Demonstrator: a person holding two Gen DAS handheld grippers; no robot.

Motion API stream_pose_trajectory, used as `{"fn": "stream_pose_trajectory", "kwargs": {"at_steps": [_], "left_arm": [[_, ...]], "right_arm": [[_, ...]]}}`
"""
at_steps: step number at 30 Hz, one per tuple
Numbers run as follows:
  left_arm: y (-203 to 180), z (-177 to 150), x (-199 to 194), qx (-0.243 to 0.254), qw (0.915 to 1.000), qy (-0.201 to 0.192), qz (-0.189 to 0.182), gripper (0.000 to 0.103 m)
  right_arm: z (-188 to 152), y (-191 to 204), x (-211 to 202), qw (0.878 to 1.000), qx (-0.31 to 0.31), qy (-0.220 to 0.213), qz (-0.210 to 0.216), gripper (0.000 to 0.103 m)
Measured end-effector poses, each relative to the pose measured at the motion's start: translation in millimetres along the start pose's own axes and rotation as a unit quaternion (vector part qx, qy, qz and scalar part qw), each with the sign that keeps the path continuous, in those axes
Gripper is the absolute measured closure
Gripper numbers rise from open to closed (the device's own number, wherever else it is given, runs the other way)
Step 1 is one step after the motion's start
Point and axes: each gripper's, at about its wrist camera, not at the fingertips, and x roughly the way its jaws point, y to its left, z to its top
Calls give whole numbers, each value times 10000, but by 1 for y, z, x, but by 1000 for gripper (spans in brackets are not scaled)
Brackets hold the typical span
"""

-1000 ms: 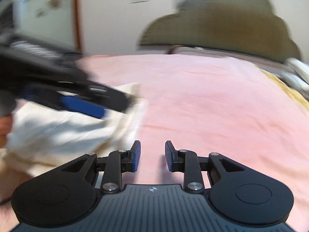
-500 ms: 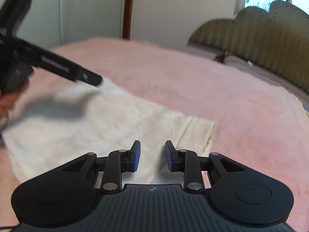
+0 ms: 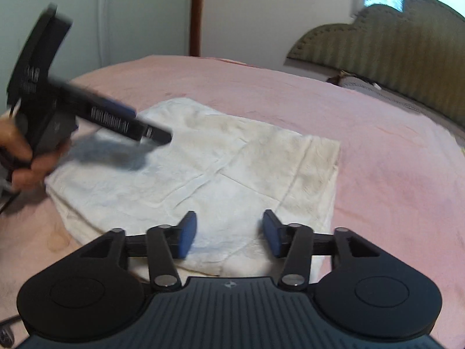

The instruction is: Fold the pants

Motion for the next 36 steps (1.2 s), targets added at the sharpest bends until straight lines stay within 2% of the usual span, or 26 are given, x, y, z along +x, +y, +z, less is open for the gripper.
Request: {"fn": "stream_pose_trajectory", "kwargs": {"at_steps": [1, 3, 6, 8, 10, 14, 20, 23, 26, 29, 31, 33, 36], "left_arm": [[1, 1, -4, -66, 9999, -74, -13, 15], [4, 5, -14, -172, 9997, -187, -47, 13], [2, 7, -20, -218, 9997, -109, 93, 11], [-1, 2, -13, -186, 9996, 64, 202, 9], [-5, -2, -4, -97, 9991, 271, 325, 7], [-7, -4, -6, -72, 9989, 218, 398, 6], [0, -2, -10, -95, 9989, 276, 362, 6], [17, -1, -13, -128, 9995, 280, 22, 6], [49, -5, -12, -399, 9964, 366, -657, 6], [87, -11, -5, -962, 9847, 602, -1321, 7], [107, -13, -4, -1286, 9750, 617, -1702, 6], [118, -14, -3, -1472, 9670, 636, -1981, 5], [121, -15, 4, -1609, 9577, 706, -2279, 1]], "right_arm": [[2, -2, -4, 9998, 202, 0, 0, 51], [8, -1, -10, 9996, 209, -187, -95, 51], [13, -2, -11, 9989, 302, -361, -43, 51], [12, -1, -4, 9993, 292, -243, -24, 51], [4, 3, 8, 9995, 105, -17, -300, 49], [-1, 0, 4, 9988, 329, -130, -343, 48], [-1, -18, -6, 9967, 753, -256, -156, 47], [-2, -45, -4, 9921, 1211, -291, 178, 47], [-5, -74, 3, 9858, 1587, -143, 524, 47], [-8, -100, 9, 9782, 1857, 8, 933, 47], [-10, -114, 14, 9712, 2010, 110, 1272, 47], [-11, -124, 19, 9648, 2137, 159, 1524, 47], [-15, -138, 28, 9488, 2391, 164, 2056, 46]]}}
